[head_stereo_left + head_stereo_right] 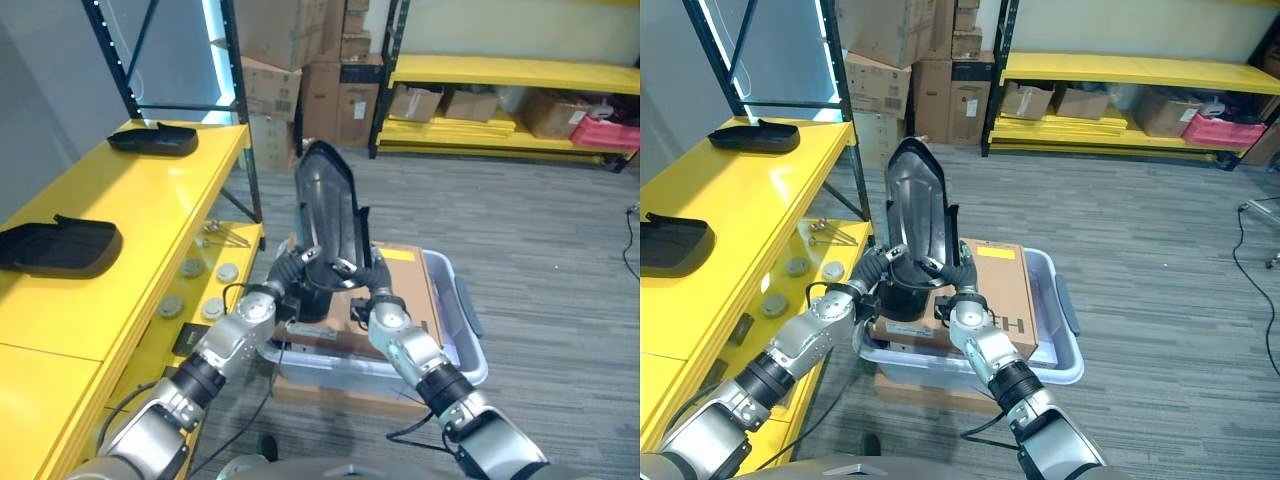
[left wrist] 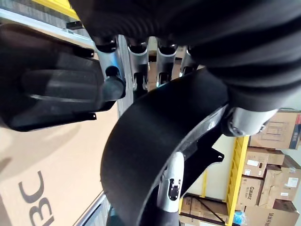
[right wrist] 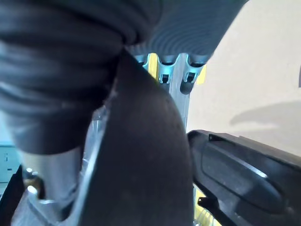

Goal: Move parts from the plastic box to the shelf.

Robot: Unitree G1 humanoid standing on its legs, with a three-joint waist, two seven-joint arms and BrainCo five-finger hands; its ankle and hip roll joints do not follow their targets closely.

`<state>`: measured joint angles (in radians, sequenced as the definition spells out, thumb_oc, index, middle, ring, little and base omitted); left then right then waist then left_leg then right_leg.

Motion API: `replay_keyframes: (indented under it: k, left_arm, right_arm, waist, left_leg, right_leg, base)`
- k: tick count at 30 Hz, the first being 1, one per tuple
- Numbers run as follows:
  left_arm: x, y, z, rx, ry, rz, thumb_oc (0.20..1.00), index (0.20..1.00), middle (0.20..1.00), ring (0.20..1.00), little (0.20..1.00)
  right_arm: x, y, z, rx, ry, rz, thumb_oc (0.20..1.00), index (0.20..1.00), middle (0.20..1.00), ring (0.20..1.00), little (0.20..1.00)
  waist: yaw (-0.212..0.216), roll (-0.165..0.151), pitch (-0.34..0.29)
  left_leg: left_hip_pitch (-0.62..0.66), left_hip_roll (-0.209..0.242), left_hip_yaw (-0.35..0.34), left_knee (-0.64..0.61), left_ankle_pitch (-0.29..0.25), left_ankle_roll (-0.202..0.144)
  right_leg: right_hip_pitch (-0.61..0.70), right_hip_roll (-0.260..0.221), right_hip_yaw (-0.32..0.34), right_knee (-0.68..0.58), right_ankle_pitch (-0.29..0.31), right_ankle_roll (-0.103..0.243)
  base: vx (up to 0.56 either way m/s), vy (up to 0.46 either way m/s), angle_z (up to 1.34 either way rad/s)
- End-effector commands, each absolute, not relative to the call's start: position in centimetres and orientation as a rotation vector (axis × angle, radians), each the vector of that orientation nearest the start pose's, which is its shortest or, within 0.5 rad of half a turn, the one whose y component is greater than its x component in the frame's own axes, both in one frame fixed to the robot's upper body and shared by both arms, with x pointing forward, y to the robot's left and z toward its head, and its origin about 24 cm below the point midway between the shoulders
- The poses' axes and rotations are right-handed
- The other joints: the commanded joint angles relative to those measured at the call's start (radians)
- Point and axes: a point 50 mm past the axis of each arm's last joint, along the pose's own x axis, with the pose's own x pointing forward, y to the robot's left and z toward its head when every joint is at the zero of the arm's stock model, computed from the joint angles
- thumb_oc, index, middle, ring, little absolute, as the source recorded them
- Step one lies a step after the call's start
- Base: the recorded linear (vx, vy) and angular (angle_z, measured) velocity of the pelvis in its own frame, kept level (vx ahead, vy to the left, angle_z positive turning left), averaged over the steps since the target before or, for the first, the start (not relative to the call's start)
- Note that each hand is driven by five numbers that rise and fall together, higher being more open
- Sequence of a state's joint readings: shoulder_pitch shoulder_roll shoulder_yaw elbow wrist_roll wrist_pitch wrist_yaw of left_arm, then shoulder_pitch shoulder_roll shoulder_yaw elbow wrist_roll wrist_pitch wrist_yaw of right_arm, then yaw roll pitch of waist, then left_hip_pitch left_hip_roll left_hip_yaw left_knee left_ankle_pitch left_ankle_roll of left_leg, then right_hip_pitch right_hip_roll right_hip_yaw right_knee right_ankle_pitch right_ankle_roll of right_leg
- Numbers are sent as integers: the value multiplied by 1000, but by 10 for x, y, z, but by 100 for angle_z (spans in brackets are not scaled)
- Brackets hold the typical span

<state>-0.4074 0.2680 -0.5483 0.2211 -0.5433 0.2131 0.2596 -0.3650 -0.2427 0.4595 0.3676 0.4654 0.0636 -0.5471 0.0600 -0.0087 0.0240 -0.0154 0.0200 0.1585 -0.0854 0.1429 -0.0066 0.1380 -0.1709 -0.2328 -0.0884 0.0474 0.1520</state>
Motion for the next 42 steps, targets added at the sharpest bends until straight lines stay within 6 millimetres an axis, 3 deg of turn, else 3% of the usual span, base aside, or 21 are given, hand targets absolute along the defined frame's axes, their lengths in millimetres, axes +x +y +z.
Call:
replay_keyframes:
  k: [1, 6, 7, 8, 12, 16, 17, 22, 23, 25, 27, 30, 35, 38, 42]
  left_arm:
    - [325, 78, 111, -69, -98, -237, 200, 200, 200, 200, 200]
    - [321, 140, 113, 7, -185, -50, 200, 200, 200, 200, 200]
    - [315, 168, 114, 21, -209, 40, 200, 200, 200, 200, 200]
    - [314, 172, 114, 21, -212, 51, 200, 200, 200, 200, 200]
    - [300, 216, 117, 31, -251, 185, 200, 200, 200, 200, 200]
    - [293, 233, 123, 23, -282, 249, 200, 200, 200, 200, 200]
    - [284, 246, 132, 18, -330, 300, 200, 200, 200, 200, 200]
    - [274, 256, 145, 0, -378, 322, 200, 200, 200, 200, 200]
    - [269, 256, 150, -28, -399, 309, 200, 200, 200, 200, 200]
    - [267, 255, 154, -43, -416, 288, 200, 200, 200, 200, 200]
    - [265, 254, 159, -31, -445, 281, 200, 200, 200, 200, 200]
    - [265, 249, 163, -28, -487, 236, 200, 200, 200, 200, 200]
    - [256, 257, 171, 52, -548, 376, 200, 200, 200, 200, 200]
    - [248, 266, 172, 40, -556, 408, 200, 200, 200, 200, 200]
    - [243, 263, 171, -13, -578, 342, 200, 200, 200, 200, 200]
  right_arm:
    - [311, -144, 52, -35, 73, -229, 1000, 1000, 1000, 1000, 1000]
    - [282, -206, 25, -153, 157, -341, 1000, 1000, 1000, 1000, 1000]
    - [265, -229, 9, -190, 240, -374, 1000, 1000, 1000, 1000, 1000]
    - [262, -231, 7, -196, 251, -378, 1000, 1000, 1000, 1000, 1000]
    - [224, -257, -32, -204, 460, -398, 1000, 1000, 1000, 1000, 1000]
    - [203, -260, -53, -261, 582, -347, 1000, 1000, 1000, 1000, 1000]
    - [182, -251, -77, -300, 713, -280, 1000, 1000, 1000, 1000, 1000]
    - [150, -237, -108, -367, 890, -207, 1000, 1000, 1000, 1000, 1000]
    - [127, -232, -127, -387, 980, -183, 1000, 1000, 1000, 1000, 1000]
    - [115, -231, -136, -408, 1018, -173, 1000, 1000, 1000, 1000, 1000]
    - [106, -231, -141, -415, 1039, -177, 1000, 1000, 1000, 1000, 1000]
    - [82, -240, -147, -390, 1091, -242, 1000, 1000, 1000, 1000, 1000]
    - [74, -243, -152, -482, 1131, -160, 1000, 1000, 1000, 1000, 1000]
    - [73, -246, -152, -529, 1141, -144, 1000, 1000, 1000, 1000, 1000]
    - [61, -255, -152, -533, 1171, -200, 1000, 1000, 1000, 1000, 1000]
  waist:
    - [39, 24, -17]
    - [21, 21, -13]
    - [10, 18, -10]
    - [9, 18, -10]
    - [-8, 12, -4]
    - [-11, 8, -3]
    - [-3, 8, 2]
    - [20, 9, 3]
    - [43, 13, 9]
    - [56, 19, 16]
    - [59, 26, 23]
    - [30, 30, 27]
    - [63, 21, 37]
    - [90, 19, 43]
    - [89, 17, 56]
  left_leg:
    - [99, 14, -22, -2, -165, -14]
    - [94, 16, -9, -2, -163, -12]
    - [91, 18, -1, -2, -162, -13]
    - [90, 18, 0, -2, -162, -13]
    - [83, 17, 12, -2, -162, -12]
    - [76, 12, 12, -2, -163, -11]
    - [71, 5, 6, -2, -165, -7]
    - [52, -14, -20, -2, -168, 4]
    - [40, -29, -49, -2, -170, 14]
    - [33, -37, -76, -2, -170, 23]
    - [29, -42, -108, -2, -169, 30]
    - [19, -66, -221, -2, -155, 28]
    - [6, -70, -295, -2, -130, 6]
    - [-14, -59, -286, -2, -113, -13]
    - [-65, 0, -105, -2, -81, -55]
  right_leg:
    - [-45, 14, -43, 1, -22, 15]
    - [-56, 19, -30, 1, -22, 15]
    - [-61, 20, -25, 1, -22, 15]
    - [-62, 21, -24, 1, -22, 15]
    - [-72, 22, -15, 1, -19, 16]
    - [-79, 20, -10, 1, -18, 19]
    - [-83, 17, -5, 4, -17, 23]
    - [-94, 4, -7, 9, -14, 32]
    - [-103, -6, -6, 30, -18, 40]
    - [-113, -8, 2, 62, -31, 42]
    - [-129, 7, 28, 99, -52, 35]
    - [-143, 88, 127, 128, -86, -5]
    - [-126, 125, 119, 106, -88, -29]
    - [-111, 131, 89, 74, -80, -34]
    - [-73, 112, -63, 29, -67, -30]
  base:
    - [0, 0, 0]
    - [-5, 8, -1]
    - [-23, 29, -3]
    - [-29, 35, -4]
    - [-27, 33, -8]
    - [-30, 42, -13]
    - [-45, 69, -5]
    - [-38, 50, -2]
    - [-64, 41, 4]
    - [-64, 19, 17]
    - [-52, -31, 36]
    - [-26, -92, 107]
    - [-41, -123, 145]
    - [-65, -70, 79]
    - [-75, 3, 105]
